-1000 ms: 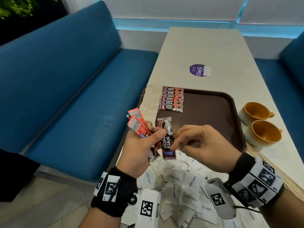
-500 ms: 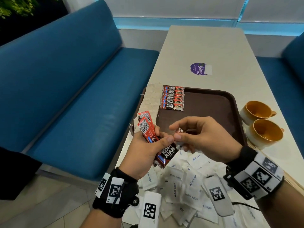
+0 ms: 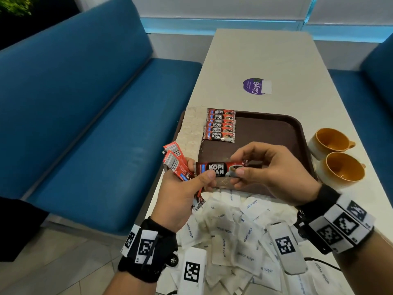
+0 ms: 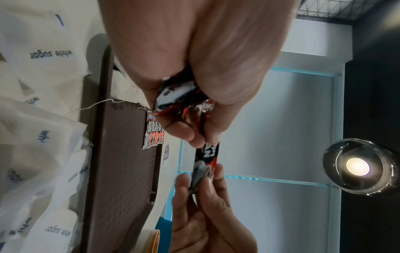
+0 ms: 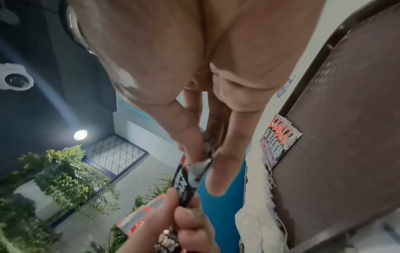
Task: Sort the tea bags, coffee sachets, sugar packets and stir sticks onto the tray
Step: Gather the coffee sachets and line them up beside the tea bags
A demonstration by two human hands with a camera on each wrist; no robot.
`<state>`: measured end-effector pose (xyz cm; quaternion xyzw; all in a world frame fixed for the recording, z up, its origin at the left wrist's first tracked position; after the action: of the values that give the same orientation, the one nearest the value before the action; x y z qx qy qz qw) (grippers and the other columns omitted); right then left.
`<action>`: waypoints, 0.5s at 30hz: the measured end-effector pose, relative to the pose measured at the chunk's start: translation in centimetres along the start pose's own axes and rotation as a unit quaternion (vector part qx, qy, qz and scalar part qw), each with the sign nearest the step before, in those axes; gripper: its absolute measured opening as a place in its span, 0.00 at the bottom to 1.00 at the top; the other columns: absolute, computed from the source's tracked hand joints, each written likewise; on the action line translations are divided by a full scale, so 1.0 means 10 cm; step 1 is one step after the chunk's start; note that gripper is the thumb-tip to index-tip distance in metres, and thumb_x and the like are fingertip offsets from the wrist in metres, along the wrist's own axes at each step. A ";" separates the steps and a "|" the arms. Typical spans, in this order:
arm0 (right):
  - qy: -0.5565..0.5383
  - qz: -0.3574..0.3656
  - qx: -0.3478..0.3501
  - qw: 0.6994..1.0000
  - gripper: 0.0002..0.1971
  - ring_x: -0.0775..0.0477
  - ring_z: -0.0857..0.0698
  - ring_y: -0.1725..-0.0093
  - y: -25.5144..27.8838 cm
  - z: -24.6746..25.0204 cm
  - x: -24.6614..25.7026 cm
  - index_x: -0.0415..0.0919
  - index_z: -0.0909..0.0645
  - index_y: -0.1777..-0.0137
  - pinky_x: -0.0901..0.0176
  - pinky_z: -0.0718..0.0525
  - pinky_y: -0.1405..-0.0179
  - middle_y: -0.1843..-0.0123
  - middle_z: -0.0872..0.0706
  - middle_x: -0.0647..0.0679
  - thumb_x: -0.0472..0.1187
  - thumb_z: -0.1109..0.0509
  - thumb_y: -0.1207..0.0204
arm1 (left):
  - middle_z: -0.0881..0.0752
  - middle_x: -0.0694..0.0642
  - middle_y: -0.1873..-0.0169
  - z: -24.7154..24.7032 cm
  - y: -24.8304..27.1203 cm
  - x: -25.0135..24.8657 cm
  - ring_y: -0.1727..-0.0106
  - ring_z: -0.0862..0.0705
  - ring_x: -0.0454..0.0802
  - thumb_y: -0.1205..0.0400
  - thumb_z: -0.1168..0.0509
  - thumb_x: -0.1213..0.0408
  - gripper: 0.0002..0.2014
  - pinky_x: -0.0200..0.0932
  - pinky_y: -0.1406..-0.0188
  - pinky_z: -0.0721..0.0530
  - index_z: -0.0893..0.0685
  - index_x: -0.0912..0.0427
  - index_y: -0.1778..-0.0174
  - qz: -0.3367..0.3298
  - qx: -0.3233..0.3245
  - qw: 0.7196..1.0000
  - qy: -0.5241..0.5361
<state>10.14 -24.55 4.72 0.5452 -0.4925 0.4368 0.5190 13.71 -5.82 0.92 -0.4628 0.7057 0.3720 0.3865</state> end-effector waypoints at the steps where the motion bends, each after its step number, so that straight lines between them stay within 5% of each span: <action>1: 0.015 -0.008 0.007 1.000 0.11 0.32 0.09 0.59 -0.02 -0.01 -0.05 0.27 0.15 0.47 0.44 0.06 0.58 0.52 0.10 0.27 0.19 0.25 0.27 | 0.15 0.61 0.66 0.02 -0.01 -0.01 0.68 0.12 0.55 0.30 0.24 0.74 0.17 0.44 0.66 0.11 0.26 0.63 0.54 -0.009 -0.007 1.000 -0.002; 8: 0.048 -0.001 -0.021 0.999 0.14 0.37 0.10 0.62 -0.33 0.07 -0.11 0.29 0.12 0.47 0.51 0.07 0.60 0.55 0.07 0.31 0.28 0.19 0.32 | 0.12 0.59 0.62 0.20 -0.17 0.01 0.66 0.11 0.54 0.25 0.25 0.57 0.14 0.43 0.69 0.14 0.21 0.61 0.55 -0.004 -0.071 0.997 -0.012; 10: 0.030 0.007 -0.047 0.998 0.15 0.40 0.09 0.62 -0.51 0.16 -0.09 0.29 0.12 0.45 0.54 0.07 0.60 0.55 0.06 0.33 0.29 0.19 0.32 | 0.14 0.57 0.63 0.27 -0.21 0.04 0.69 0.15 0.51 0.25 0.26 0.53 0.18 0.41 0.74 0.19 0.18 0.65 0.51 0.018 -0.083 0.996 -0.013; 15: 0.061 -0.024 -0.118 0.991 0.12 0.52 0.12 0.69 -1.07 0.46 -0.24 0.32 0.12 0.43 0.65 0.10 0.64 0.63 0.08 0.43 0.26 0.22 0.26 | 0.24 0.53 0.68 0.36 -0.26 0.11 0.72 0.26 0.48 0.21 0.29 0.50 0.18 0.38 0.82 0.30 0.22 0.57 0.44 0.091 -0.068 0.992 0.053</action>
<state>20.26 -29.23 0.55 0.4640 -0.4946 0.3956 0.6194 16.60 -3.81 -2.07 -0.4413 0.7372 0.4278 0.2809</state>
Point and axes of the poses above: each hand's wrist, its own y-axis away from the middle knuckle, its own z-axis out of the back of the hand, x = y × z, the point moved 7 cm from there along -y, towards the middle knuckle
